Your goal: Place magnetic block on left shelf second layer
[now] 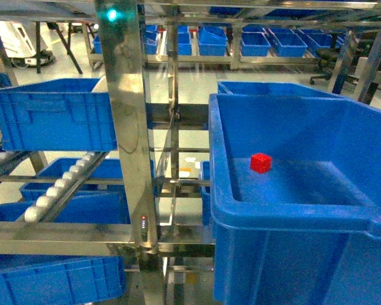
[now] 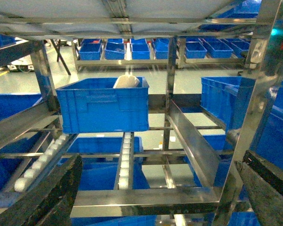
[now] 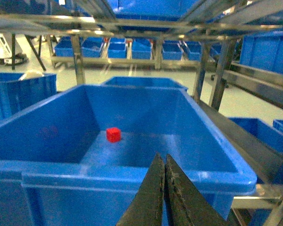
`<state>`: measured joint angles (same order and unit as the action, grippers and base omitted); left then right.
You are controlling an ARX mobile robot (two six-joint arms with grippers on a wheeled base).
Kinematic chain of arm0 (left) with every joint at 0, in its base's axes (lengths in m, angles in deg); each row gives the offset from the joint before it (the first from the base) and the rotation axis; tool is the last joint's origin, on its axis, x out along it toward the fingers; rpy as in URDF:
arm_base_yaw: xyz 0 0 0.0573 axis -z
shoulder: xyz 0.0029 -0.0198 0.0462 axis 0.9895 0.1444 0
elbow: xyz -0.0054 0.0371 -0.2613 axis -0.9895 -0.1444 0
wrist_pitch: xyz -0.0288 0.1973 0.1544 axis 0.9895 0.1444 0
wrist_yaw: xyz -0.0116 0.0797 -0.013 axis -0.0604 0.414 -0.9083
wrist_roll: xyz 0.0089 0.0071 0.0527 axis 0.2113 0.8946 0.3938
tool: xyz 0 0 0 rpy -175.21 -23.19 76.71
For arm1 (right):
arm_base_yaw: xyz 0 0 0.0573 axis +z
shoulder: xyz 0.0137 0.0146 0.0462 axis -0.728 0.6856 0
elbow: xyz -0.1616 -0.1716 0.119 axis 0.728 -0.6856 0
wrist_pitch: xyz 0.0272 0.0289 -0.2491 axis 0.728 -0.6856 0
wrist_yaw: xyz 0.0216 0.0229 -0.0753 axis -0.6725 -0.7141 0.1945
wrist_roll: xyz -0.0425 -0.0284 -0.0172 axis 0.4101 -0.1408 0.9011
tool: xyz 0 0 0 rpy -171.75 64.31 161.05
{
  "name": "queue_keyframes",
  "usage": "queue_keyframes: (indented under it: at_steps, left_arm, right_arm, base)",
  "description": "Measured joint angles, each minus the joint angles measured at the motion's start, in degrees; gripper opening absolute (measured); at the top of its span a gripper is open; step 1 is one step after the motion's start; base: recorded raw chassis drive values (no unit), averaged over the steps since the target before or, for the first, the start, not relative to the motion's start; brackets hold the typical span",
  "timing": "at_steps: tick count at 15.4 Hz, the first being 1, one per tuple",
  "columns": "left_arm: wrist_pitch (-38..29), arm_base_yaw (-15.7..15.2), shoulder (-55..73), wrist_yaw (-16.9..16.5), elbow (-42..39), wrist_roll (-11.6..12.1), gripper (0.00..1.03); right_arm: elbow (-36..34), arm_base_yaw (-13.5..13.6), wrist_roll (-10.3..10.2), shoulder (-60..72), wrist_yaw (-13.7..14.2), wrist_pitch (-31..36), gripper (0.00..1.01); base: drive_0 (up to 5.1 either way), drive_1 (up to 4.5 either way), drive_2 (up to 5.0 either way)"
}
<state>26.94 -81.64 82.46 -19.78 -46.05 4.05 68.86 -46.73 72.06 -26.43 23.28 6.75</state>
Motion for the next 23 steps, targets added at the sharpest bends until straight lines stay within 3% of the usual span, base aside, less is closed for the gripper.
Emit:
queue_keyframes:
  at_steps: [4, 6, 10, 13, 23]
  left_arm:
    - [0.0, 0.0, 0.0, 0.0, 0.0, 0.0, 0.98]
    - [0.0, 0.0, 0.0, 0.0, 0.0, 0.0, 0.98]
    - [0.0, 0.0, 0.0, 0.0, 0.0, 0.0, 0.98]
    - [0.0, 0.0, 0.0, 0.0, 0.0, 0.0, 0.98]
    - [0.0, 0.0, 0.0, 0.0, 0.0, 0.0, 0.98]
  right_arm:
    - [-0.2, 0.0, 0.0, -0.1, 0.0, -0.5, 0.02]
    - [-0.2, 0.0, 0.0, -0.1, 0.0, -0.5, 0.2]
    - [-0.2, 0.0, 0.0, -0.1, 0.0, -0.5, 0.72]
    - [-0.2, 0.0, 0.0, -0.1, 0.0, -0.5, 1.0]
    - [-0.2, 0.0, 0.0, -0.1, 0.0, -0.5, 0.98]
  base:
    - [0.0, 0.0, 0.0]
    - [0.0, 0.0, 0.0]
    - [0.0, 0.0, 0.0]
    - [0.0, 0.0, 0.0]
    - [0.0, 0.0, 0.0]
